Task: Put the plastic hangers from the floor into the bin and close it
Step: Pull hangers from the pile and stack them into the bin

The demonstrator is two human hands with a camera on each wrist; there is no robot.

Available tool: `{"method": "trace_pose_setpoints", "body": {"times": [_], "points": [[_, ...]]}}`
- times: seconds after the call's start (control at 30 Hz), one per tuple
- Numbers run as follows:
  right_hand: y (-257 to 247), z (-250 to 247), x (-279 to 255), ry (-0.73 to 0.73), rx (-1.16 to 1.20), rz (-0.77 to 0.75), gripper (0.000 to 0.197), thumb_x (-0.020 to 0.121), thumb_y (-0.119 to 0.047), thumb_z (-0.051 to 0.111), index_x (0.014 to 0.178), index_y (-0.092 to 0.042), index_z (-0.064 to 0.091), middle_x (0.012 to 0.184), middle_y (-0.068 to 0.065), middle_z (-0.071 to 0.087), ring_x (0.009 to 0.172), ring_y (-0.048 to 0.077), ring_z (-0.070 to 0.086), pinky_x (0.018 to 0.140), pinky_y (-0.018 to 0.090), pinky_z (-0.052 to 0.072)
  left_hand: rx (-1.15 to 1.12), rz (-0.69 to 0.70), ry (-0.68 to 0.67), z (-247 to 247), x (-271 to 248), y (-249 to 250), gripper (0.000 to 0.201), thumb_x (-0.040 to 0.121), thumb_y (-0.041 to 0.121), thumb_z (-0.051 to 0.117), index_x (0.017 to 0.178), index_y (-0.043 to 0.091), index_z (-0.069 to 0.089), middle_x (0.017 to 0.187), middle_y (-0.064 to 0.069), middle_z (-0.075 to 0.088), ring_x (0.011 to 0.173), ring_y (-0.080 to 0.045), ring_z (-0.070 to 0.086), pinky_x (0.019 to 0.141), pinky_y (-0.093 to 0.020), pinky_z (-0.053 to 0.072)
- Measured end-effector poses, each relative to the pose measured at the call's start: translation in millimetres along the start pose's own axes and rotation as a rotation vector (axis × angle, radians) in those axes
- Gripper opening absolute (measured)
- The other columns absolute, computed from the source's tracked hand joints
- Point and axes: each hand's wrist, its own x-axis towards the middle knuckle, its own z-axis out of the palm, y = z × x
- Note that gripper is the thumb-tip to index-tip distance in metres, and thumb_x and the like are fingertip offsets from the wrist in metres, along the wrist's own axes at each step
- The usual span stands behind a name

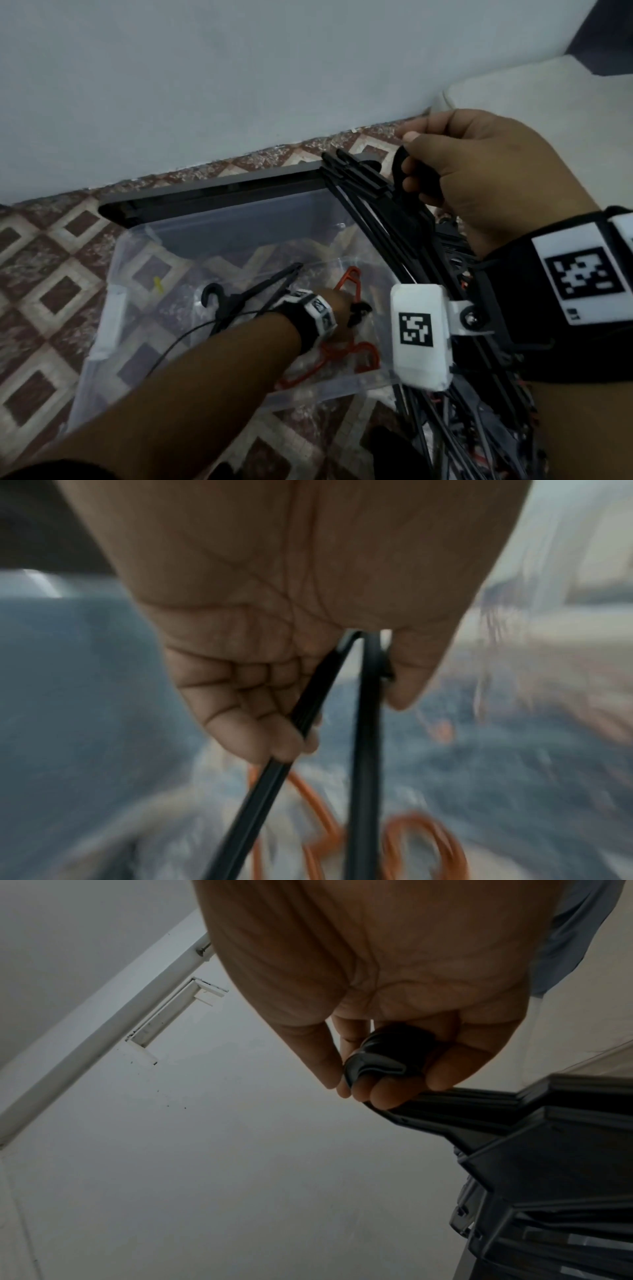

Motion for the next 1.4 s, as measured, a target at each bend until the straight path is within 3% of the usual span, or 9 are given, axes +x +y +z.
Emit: {"method": "trace_pose_setpoints", "body": {"times": [0.23,0.47,0.6,0.97,1.07,1.13,1.27,1.33,1.4], "points": [[-7,-4,-5,-0.059,-0.01,-0.007,0.015,0.089,-0.019,0.064,0.078,-0.024,0.071,0.061,-0.006,0.066,0.054,0.009,0.061,0.047,0.018,0.046,-0.451,-0.133,0.553,-70,-111,-96,0.031,0.098,0.042,0.05,0.122,0.026,0.062,0.099,0.001,0.074,0.09,-0.018,0.072,0.084,-0.034,0.055],[-12,5,-16,-0.164,-0.068,-0.068,0.028,0.091,-0.016,0.063,0.073,-0.034,0.074,0.065,-0.006,0.07,0.063,0.014,0.066,0.074,0.038,0.058,-1.267,0.224,1.135,-89,-247,-137,0.032,0.098,0.041,0.049,0.103,0.018,0.07,0.098,-0.013,0.074,0.062,-0.016,0.067,0.057,-0.02,0.053],[-15,14,-21,-0.222,-0.018,-0.037,0.024,0.096,-0.007,0.056,0.083,-0.022,0.069,0.066,-0.002,0.067,0.068,0.02,0.064,0.074,0.034,0.056,-1.629,0.377,1.114,-72,-255,-143,0.037,0.101,0.037,0.039,0.092,0.022,0.072,0.09,-0.009,0.074,0.06,-0.011,0.066,0.059,-0.02,0.055],[-31,36,-38,-0.4,0.368,-0.007,0.024,0.098,-0.015,0.051,0.086,-0.015,0.072,0.084,0.008,0.07,0.073,0.016,0.065,0.063,0.025,0.055,-1.847,0.492,0.977,-59,-225,-142,0.03,0.092,0.043,0.052,0.098,0.023,0.073,0.101,-0.009,0.073,0.074,-0.015,0.071,0.07,-0.027,0.057],[-34,36,-40,-0.445,0.358,-0.033,0.025,0.081,-0.037,0.067,0.093,-0.016,0.072,0.086,0.008,0.068,0.074,0.015,0.063,0.067,0.025,0.053,-1.922,0.504,0.953,-55,-220,-145,0.031,0.092,0.041,0.053,0.101,0.019,0.073,0.103,-0.009,0.072,0.076,-0.016,0.071,0.07,-0.028,0.058],[-33,37,-40,-0.486,0.298,-0.077,0.017,0.074,-0.025,0.073,0.09,-0.02,0.071,0.084,0.004,0.07,0.071,0.015,0.064,0.068,0.025,0.055,-1.956,0.479,0.939,-55,-215,-145,0.031,0.092,0.041,0.055,0.104,0.018,0.071,0.105,-0.009,0.071,0.078,-0.017,0.07,0.072,-0.029,0.057],[-33,37,-42,-0.501,0.22,-0.103,0.028,0.086,0.006,0.062,0.094,-0.021,0.065,0.09,0.006,0.069,0.071,0.016,0.064,0.069,0.023,0.056,-1.709,-0.062,0.955,-47,-197,-149,0.041,0.088,0.039,0.068,0.121,0.017,0.056,0.112,-0.009,0.066,0.099,-0.023,0.064,0.085,-0.037,0.053],[-33,39,-44,-0.51,0.043,-0.163,0.032,0.089,0.004,0.062,0.097,-0.027,0.063,0.091,0.009,0.068,0.07,0.015,0.063,0.068,0.026,0.054,-1.12,-0.373,0.975,-41,-195,-152,0.08,0.08,0.049,0.073,0.145,0.024,0.033,0.138,-0.004,0.052,0.121,-0.02,0.052,0.098,-0.039,0.046],[-31,43,-49,-0.518,-0.212,-0.243,0.029,0.09,-0.005,0.064,0.1,-0.032,0.062,0.097,0.005,0.07,0.08,0.016,0.067,0.074,0.033,0.053,-0.512,-0.297,0.985,-35,-195,-148,0.099,0.075,0.061,0.071,0.152,0.032,0.016,0.155,0.002,0.03,0.139,-0.018,0.033,0.111,-0.042,0.034]]}}
